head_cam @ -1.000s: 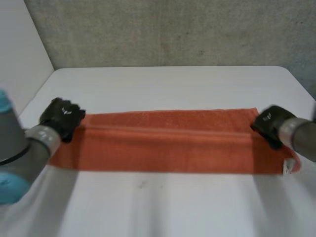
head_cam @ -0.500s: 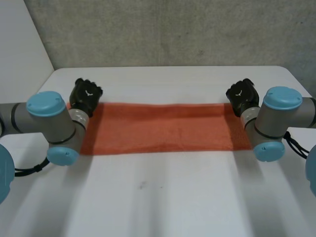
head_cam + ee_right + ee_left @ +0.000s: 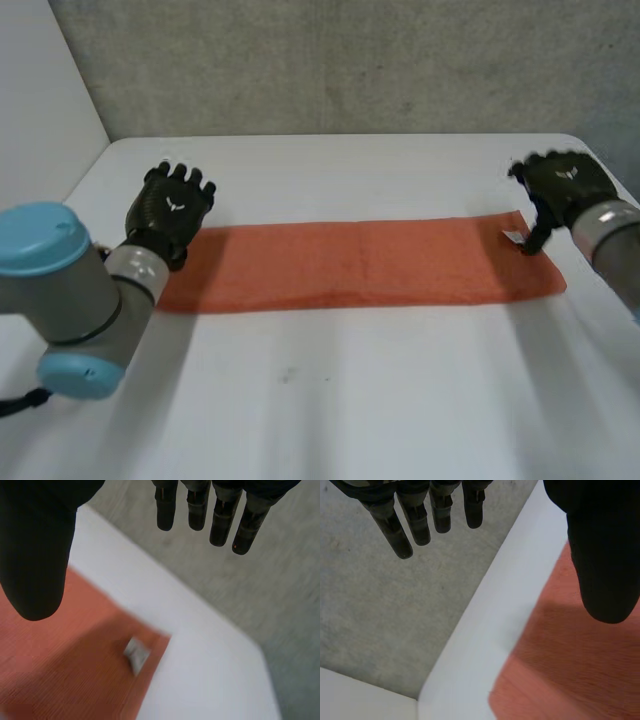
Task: Fold the laundry
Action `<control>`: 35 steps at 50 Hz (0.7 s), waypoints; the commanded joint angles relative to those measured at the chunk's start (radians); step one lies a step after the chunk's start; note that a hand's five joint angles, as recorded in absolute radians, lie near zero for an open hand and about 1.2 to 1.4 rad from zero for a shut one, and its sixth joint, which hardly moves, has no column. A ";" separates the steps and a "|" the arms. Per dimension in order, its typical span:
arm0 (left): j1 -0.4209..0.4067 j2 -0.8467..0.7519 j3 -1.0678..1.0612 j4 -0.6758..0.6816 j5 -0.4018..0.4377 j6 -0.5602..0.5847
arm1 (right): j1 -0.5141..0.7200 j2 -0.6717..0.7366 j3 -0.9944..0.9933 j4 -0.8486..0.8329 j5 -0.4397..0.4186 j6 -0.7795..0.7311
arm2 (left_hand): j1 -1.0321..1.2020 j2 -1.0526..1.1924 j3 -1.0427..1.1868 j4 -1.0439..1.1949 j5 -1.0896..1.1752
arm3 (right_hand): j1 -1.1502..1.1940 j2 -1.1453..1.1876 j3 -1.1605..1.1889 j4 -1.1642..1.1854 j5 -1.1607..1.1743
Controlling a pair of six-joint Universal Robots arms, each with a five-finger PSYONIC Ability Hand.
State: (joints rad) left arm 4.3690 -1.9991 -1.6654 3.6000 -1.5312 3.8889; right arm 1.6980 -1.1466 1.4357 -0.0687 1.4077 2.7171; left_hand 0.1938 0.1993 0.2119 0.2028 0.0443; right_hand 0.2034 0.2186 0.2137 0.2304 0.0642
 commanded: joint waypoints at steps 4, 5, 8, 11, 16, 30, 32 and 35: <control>-0.002 0.100 -0.143 0.003 0.002 -0.275 | -0.144 0.001 0.117 0.095 -0.124 -0.016 | -0.019 -0.025 -0.037 -0.028 -0.044 | 0.339 0.324 0.329 0.312 0.304; -0.002 0.100 -0.143 0.003 0.002 -0.286 | -0.149 0.004 0.117 0.081 -0.134 -0.017 | -0.019 -0.025 -0.037 -0.028 -0.044 | 0.386 0.371 0.376 0.359 0.351; -0.002 0.098 -0.145 0.003 0.002 -0.301 | -0.165 0.053 0.118 0.023 -0.170 -0.017 | -0.019 -0.025 -0.037 -0.028 -0.044 | 0.509 0.494 0.499 0.482 0.474; -0.002 0.097 -0.146 0.003 0.000 -0.301 | -0.176 0.105 0.115 -0.010 -0.185 -0.020 | -0.019 -0.025 -0.037 -0.028 -0.044 | 0.513 0.498 0.502 0.486 0.477; 0.003 0.097 -0.157 0.006 0.002 -0.301 | -0.178 0.151 0.103 -0.025 -0.181 -0.025 | -0.019 -0.025 -0.037 -0.028 -0.044 | 0.513 0.498 0.502 0.486 0.477; 0.001 0.089 -0.171 0.011 0.002 -0.301 | -0.190 0.203 0.063 -0.046 -0.182 -0.027 | -0.019 -0.025 -0.037 -0.028 -0.044 | 0.703 0.688 0.693 0.676 0.668; 0.001 0.089 -0.171 0.011 0.000 -0.301 | -0.190 0.206 0.060 -0.054 -0.182 -0.027 | -0.019 -0.025 -0.037 -0.028 -0.044 | 0.727 0.712 0.717 0.700 0.692; 0.000 0.089 -0.171 0.011 0.002 -0.301 | -0.192 0.217 0.052 -0.063 -0.179 -0.028 | -0.019 -0.025 -0.037 -0.028 -0.044 | 0.727 0.712 0.717 0.700 0.692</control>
State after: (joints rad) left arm 4.3708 -1.9086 -1.8354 3.6107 -1.5300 3.5881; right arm 1.5079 -0.9479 1.5023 -0.1126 1.2249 2.6904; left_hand 0.1938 0.1993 0.2119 0.2031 0.0443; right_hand 0.6776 0.7926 0.7958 0.7967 0.5911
